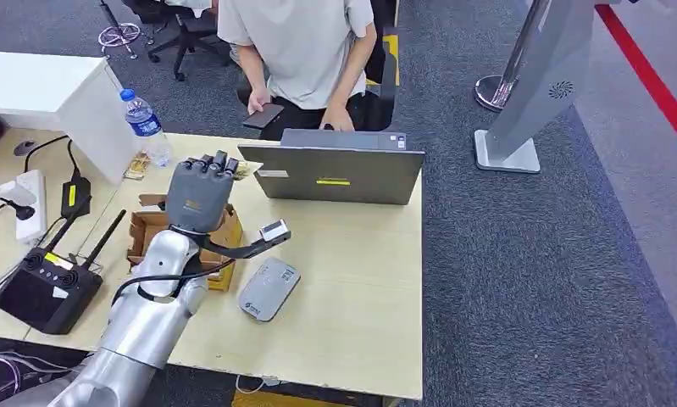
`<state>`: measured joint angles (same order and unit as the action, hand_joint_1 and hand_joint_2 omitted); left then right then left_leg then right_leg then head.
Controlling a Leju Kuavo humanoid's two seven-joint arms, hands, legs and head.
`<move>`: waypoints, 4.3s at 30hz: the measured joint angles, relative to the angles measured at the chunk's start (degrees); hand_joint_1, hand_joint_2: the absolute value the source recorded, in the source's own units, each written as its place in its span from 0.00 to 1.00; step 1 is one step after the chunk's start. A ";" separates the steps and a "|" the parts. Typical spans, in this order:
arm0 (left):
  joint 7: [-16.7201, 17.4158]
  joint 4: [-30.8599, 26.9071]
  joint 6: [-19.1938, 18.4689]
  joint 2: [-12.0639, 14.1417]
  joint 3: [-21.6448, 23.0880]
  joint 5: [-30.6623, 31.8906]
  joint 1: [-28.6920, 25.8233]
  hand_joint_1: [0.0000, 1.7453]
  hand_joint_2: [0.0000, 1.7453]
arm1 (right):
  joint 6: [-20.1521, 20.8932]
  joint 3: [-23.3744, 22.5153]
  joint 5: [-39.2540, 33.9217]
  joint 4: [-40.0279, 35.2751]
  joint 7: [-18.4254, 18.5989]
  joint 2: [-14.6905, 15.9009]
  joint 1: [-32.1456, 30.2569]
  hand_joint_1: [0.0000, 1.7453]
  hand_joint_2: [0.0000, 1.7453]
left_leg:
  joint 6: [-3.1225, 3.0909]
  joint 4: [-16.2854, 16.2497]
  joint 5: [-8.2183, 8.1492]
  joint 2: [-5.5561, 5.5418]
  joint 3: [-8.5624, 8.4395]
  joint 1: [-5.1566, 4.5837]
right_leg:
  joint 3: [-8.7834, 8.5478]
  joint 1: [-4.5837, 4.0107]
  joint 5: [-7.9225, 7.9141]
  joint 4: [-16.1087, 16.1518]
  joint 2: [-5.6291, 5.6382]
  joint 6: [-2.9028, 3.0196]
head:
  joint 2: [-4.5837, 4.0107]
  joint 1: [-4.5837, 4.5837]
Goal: Pass the card to the sensor for recognition and then transmit it.
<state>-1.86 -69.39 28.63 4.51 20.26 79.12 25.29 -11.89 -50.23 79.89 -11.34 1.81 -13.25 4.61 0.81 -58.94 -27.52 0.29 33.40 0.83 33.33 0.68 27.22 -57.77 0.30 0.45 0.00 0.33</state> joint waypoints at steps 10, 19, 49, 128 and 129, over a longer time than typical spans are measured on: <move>2.67 3.78 -7.88 -2.36 4.53 0.41 -0.67 1.00 1.00 | -0.07 -0.35 -0.26 0.00 0.00 0.00 -0.01 0.00 0.00 | 0.00 0.00 0.00 0.00 0.02 -0.01 | 0.00 0.00 0.00 0.00 -0.01 0.00 | 0.00 -0.02; 4.15 5.46 -13.31 -3.19 9.58 1.11 -2.91 1.00 1.00 | -0.30 -0.87 -1.24 0.00 0.18 0.00 -0.03 0.00 0.00 | -0.02 0.00 -0.02 0.00 0.02 -0.01 | 0.00 0.00 0.01 0.00 0.00 0.00 | 0.00 0.00; 8.37 2.95 -22.21 -0.20 17.19 2.62 -6.83 1.00 1.00 | -0.68 -3.17 -2.75 0.00 0.70 -0.04 -0.04 0.00 0.00 | -0.03 0.00 -0.02 -0.02 0.03 -0.01 | 0.00 0.00 0.01 0.00 -0.04 -0.01 | 0.00 0.00; 14.36 -13.22 -15.52 7.34 15.85 8.06 -26.74 1.00 1.00 | -2.73 -6.45 -3.87 -0.02 1.18 -0.61 -0.30 0.00 0.00 | -0.09 0.03 -0.06 -0.10 0.05 -0.02 | -0.03 0.02 0.12 0.00 -0.11 -0.16 | 0.00 0.00; 14.29 -13.42 -15.19 7.25 15.41 8.06 -26.84 1.00 1.00 | -2.73 -6.45 -3.87 -0.02 1.18 -0.59 -0.30 0.00 0.00 | -0.09 0.04 -0.06 -0.10 0.05 -0.02 | -0.03 0.02 0.12 0.00 -0.11 -0.16 | 0.00 0.00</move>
<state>12.44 -82.82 13.44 11.76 35.67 87.19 -1.54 -14.62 -56.67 76.02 -11.37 2.99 -13.84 4.32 0.72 -58.90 -27.58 0.19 33.46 0.81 33.30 0.70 27.34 -57.77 0.20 0.29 0.00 0.33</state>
